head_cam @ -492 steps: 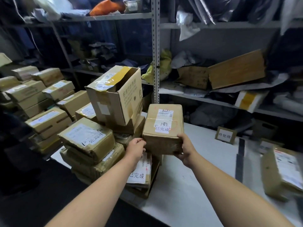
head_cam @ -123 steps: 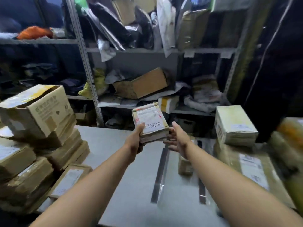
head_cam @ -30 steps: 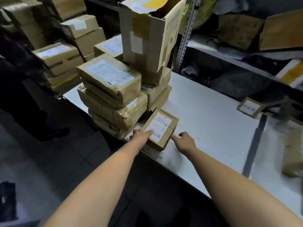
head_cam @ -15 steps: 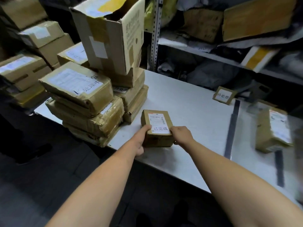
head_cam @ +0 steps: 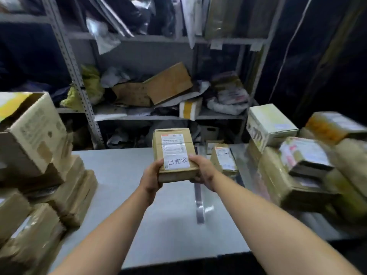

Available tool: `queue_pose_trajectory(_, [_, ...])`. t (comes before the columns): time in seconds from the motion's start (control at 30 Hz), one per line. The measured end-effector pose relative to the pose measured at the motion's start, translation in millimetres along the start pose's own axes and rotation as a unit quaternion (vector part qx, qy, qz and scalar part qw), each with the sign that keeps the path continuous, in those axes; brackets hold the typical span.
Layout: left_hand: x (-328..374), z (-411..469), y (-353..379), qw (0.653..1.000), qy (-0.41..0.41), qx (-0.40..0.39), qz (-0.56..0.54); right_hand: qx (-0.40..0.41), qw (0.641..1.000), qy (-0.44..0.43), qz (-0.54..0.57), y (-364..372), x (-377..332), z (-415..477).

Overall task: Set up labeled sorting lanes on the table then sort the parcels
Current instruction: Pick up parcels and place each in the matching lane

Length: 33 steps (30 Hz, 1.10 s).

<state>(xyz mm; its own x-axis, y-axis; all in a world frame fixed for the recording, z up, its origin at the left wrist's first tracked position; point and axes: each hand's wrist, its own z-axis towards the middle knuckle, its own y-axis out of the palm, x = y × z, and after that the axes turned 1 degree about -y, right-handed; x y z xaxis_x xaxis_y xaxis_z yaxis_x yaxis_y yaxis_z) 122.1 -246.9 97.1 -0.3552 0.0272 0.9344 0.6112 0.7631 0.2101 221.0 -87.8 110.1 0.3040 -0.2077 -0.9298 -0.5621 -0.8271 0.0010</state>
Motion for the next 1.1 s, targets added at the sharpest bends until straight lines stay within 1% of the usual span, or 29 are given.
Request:
queue_pose_trajectory(0.1, [13.7, -0.6, 67.7, 0.998, 0.038, -0.050, 0.031, 0.023, 0.998, -0.048, 0.027, -66.6, -15.0, -25.5])
queue_pose_trajectory(0.23, [15.8, -11.4, 163.3, 0.989, 0.076, -0.115, 0.057, 0.091, 0.990, -0.102, 0.041, -158.2, -17.1, -58.4])
queue_pose_trajectory(0.37, [6.9, -19.0, 249.2, 0.985, 0.084, -0.135, 0.065, 0.113, 0.984, -0.122, 0.059, -240.1, -18.8, -100.0])
queue_pose_trajectory(0.47, [9.7, -30.4, 306.8, 0.981, 0.091, -0.148, 0.088, 0.151, 0.977, -0.137, 0.061, -293.2, -22.8, -120.4])
queue_pose_trajectory(0.57, [11.6, -35.2, 349.7, 0.981, 0.081, -0.163, 0.074, 0.203, 0.966, -0.144, 0.064, -335.0, -26.3, -131.4])
queue_pose_trajectory(0.63, [12.8, -39.2, 368.5, 0.987, 0.057, -0.128, 0.072, 0.240, 0.960, -0.130, 0.058, -355.4, -29.3, -135.1])
queue_pose_trajectory(0.67, [12.0, -39.2, 374.5, 0.990, 0.063, -0.097, 0.080, 0.259, 0.957, -0.120, 0.054, -363.1, -32.6, -135.8])
queue_pose_trajectory(0.73, [6.1, -34.4, 378.9, 0.991, 0.095, -0.047, 0.079, 0.261, 0.961, -0.083, 0.030, -376.5, -38.9, -134.2])
queue_pose_trajectory(0.77, [5.9, -35.1, 380.1, 0.992, 0.103, -0.034, 0.062, 0.253, 0.965, -0.069, 0.020, -379.0, -42.6, -134.6])
queue_pose_trajectory(0.83, [7.0, -37.7, 382.0, 0.991, 0.128, -0.023, 0.038, 0.247, 0.967, -0.066, 0.014, -382.1, -45.8, -132.2])
queue_pose_trajectory(0.93, [8.5, -41.7, 384.3, 0.987, 0.153, -0.010, 0.037, 0.252, 0.965, -0.072, 0.013, -381.8, -43.4, -130.6])
queue_pose_trajectory(1.1, [6.1, -43.7, 382.9, 0.986, 0.164, -0.017, 0.034, 0.292, 0.952, -0.091, 0.011, -389.1, -32.2, -129.7])
